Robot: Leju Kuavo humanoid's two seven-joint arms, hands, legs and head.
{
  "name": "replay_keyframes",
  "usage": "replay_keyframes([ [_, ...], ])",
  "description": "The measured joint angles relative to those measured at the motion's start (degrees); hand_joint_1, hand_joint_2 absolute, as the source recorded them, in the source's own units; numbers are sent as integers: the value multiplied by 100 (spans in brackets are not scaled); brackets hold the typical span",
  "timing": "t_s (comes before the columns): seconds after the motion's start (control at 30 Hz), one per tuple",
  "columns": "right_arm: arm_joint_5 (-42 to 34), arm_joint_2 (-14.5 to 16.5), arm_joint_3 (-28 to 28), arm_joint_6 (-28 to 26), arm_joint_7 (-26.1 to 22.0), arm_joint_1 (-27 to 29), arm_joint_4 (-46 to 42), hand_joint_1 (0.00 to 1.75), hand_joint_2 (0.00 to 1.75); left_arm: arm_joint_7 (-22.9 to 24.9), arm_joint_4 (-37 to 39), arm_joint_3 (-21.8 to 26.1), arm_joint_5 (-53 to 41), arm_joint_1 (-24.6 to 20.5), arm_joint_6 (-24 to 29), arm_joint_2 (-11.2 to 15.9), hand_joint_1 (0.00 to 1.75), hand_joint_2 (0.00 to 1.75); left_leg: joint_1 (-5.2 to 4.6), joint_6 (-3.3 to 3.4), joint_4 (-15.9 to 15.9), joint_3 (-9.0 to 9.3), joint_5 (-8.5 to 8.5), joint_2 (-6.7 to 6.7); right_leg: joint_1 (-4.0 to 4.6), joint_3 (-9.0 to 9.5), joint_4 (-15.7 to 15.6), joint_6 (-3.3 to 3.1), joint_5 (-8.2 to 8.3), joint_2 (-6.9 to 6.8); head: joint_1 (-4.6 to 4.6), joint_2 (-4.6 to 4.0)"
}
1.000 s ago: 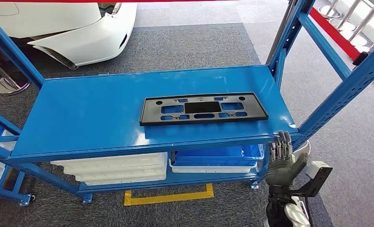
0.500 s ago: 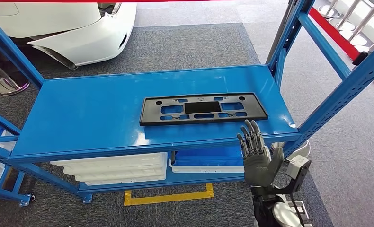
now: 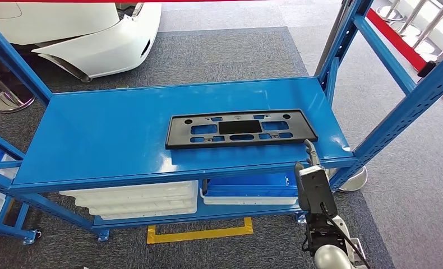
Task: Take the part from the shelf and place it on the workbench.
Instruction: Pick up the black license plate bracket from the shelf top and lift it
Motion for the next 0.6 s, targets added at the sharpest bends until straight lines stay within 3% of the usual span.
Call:
replay_keyframes([
  [0.13, 1348, -215, -187, 217, 1010, 70, -296, 0, 175, 13, 1, -80, 16, 6, -33, -4, 0, 0, 0, 0, 2, -4, 0, 2, 0, -4, 0, 1, 1, 0, 2, -1],
  [0.3, 3198, -471, -503, 1573, 2661, 115, -586, 0, 175, 58, 2, -152, 53, 8, -11, -19, 0, 0, 0, 0, 7, -5, 0, 2, 1, -4, 0, 2, 2, 0, -1, -1],
  [0.4, 3521, -627, -697, 2156, 2909, 152, -654, 0, 175, 68, 3, -193, 55, 10, -8, -20, 0, 0, 0, 0, 7, -7, 0, 2, 0, -5, 1, 2, 4, 0, -4, -1],
  [0.6, 3673, -932, -950, 3024, 2662, -33, -648, 0, 175, 87, 5, -278, 87, 10, -8, -25, 0, 0, 0, 0, 8, -8, 0, 4, 1, -6, 1, 2, 6, 0, -5, -1],
])
